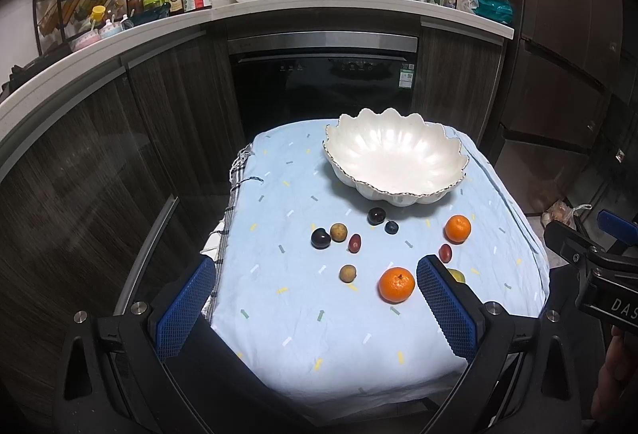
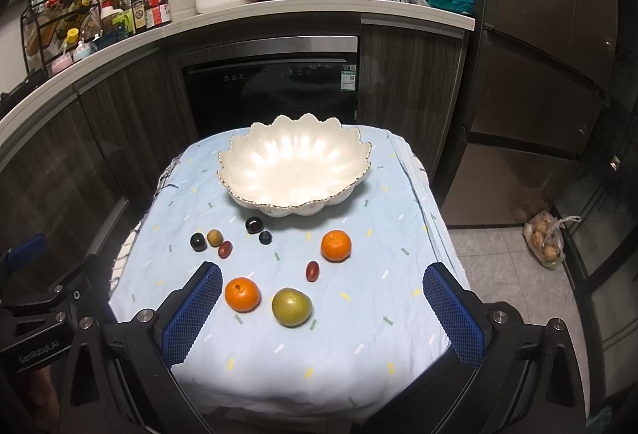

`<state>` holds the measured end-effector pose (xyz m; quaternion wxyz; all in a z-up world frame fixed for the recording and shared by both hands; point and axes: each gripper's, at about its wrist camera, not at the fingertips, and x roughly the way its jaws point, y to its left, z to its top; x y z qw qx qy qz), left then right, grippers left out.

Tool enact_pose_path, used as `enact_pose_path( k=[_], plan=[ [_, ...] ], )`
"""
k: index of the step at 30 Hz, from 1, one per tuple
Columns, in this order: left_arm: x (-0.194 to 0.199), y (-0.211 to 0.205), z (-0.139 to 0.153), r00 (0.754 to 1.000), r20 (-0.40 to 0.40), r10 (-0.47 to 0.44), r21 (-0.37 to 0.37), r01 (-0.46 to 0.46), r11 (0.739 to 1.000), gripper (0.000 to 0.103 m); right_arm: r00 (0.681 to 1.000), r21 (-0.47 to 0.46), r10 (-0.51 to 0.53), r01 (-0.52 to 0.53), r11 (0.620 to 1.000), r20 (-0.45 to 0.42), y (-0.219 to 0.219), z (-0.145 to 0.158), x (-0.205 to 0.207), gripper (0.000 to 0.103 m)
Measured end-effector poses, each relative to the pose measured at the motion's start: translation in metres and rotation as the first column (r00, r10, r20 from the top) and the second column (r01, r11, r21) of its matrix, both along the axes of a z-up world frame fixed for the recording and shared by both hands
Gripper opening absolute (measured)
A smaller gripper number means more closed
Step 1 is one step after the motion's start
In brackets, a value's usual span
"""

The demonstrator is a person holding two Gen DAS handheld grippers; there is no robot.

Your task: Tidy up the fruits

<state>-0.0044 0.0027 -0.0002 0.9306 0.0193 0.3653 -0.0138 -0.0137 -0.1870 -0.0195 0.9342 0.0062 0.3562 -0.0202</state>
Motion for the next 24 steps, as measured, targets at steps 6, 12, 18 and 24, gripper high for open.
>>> enact_pose_path(
  k=[6,12,18,24],
  plan=[
    [0.002,-0.003,-0.002,1.0,-0.005,-0.009,0.013,0.01,1.0,0.103,1.0,0.005,0.002,-0.002,1.0,-0.01,0.001,-0.004,0.002,0.103],
    [0.007,-0.008,-0.004,1.0,-0.005,-0.029,0.036,0.029,0.999,0.103,0.999,0.022,0.002,-0.002,1.0,-0.033,0.0,-0.009,0.008,0.103],
    [0.016,-0.009,-0.007,0.999,-0.02,-0.034,0.043,0.035,0.998,0.103,0.998,0.029,-0.002,0.004,1.0,-0.055,0.0,-0.013,0.015,0.103],
    [0.024,-0.011,-0.014,0.999,-0.038,-0.036,0.048,0.038,0.998,0.103,0.997,0.036,-0.005,0.008,0.999,-0.08,-0.001,-0.019,0.024,0.103]
  ],
)
